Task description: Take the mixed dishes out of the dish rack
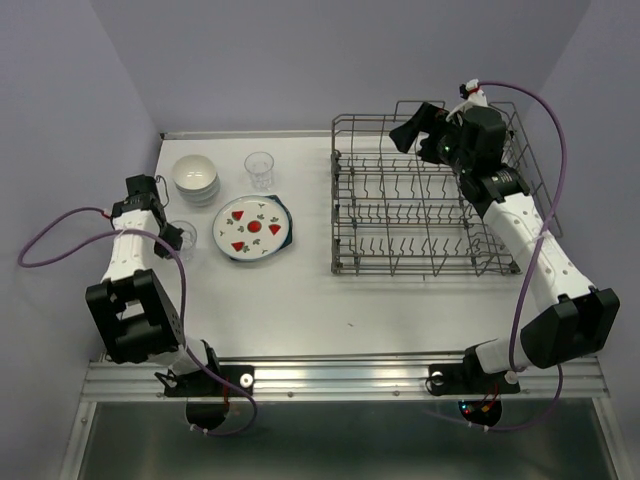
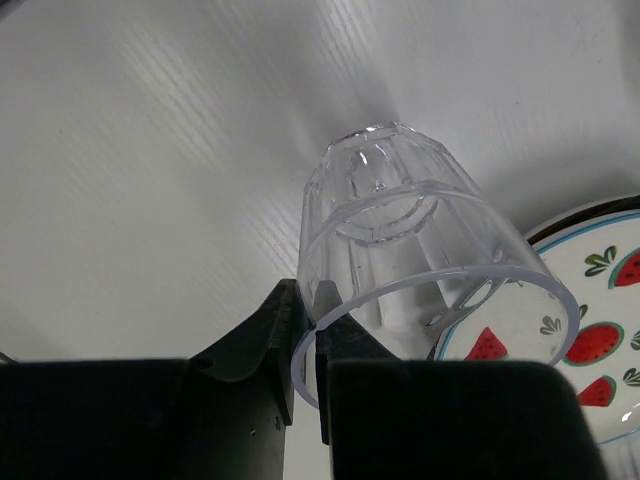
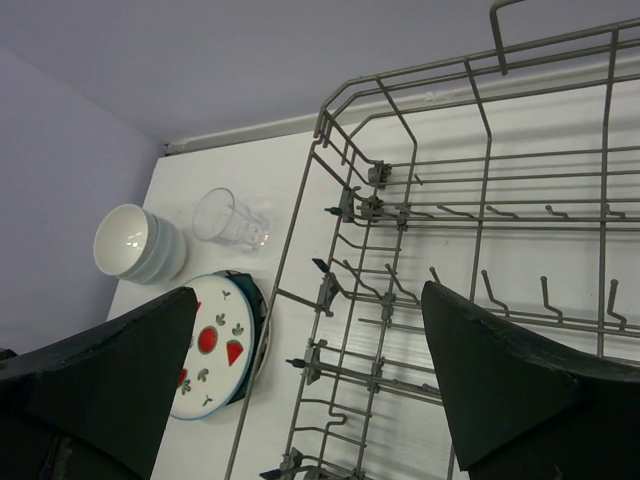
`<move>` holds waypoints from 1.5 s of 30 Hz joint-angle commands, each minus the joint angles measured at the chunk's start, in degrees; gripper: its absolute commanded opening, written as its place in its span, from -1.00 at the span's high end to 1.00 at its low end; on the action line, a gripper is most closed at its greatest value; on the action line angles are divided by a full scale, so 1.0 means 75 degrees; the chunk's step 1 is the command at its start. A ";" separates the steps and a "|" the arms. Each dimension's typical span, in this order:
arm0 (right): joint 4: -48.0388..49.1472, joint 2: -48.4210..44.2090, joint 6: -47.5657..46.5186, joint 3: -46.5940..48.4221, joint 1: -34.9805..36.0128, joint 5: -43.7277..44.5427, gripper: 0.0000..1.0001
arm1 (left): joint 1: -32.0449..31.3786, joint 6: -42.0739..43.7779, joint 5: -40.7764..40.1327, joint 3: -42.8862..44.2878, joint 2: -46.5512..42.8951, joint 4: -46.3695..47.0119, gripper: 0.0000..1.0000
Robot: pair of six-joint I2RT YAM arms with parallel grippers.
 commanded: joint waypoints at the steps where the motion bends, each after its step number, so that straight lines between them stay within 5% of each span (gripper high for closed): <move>1: -0.0042 -0.0161 -0.0394 0.0367 0.0006 0.0530 -1.00 | 0.0268 0.0150 0.0360 0.0190 0.0270 0.0486 1.00; 13: -0.0136 -0.0219 -0.0581 0.0426 0.0006 0.0448 -1.00 | 0.0386 0.0104 0.0958 0.0648 0.1372 0.1037 0.74; 15: -0.0171 -0.0220 -0.0593 0.0449 0.0006 0.0483 -1.00 | 0.0374 0.0103 0.1030 0.0671 0.1419 0.1073 0.41; 17: -0.0218 -0.0243 -0.0605 0.0496 0.0006 0.0483 -1.00 | 0.0386 0.0068 0.0866 0.0788 0.1420 0.0968 -0.33; 20: -0.0230 -0.0325 -0.0652 0.0508 0.0006 0.0554 -1.00 | 0.0409 0.0033 0.0865 0.0800 0.1268 0.0956 -0.69; 30: -0.0300 -0.0653 -0.0909 0.0543 0.0006 0.1209 -1.00 | 0.0409 -0.0026 0.0573 0.1326 0.0015 0.0288 -0.79; 34: -0.0335 -0.0747 -0.1178 0.0589 0.0006 0.1724 -1.00 | 0.0141 0.0232 0.0609 0.1736 -0.0887 0.0300 -0.98; 45: -0.1027 -0.0922 -0.0582 0.0310 -0.0380 0.4549 -1.00 | -0.3936 0.0326 -0.0399 0.2581 -0.1475 0.0874 -0.98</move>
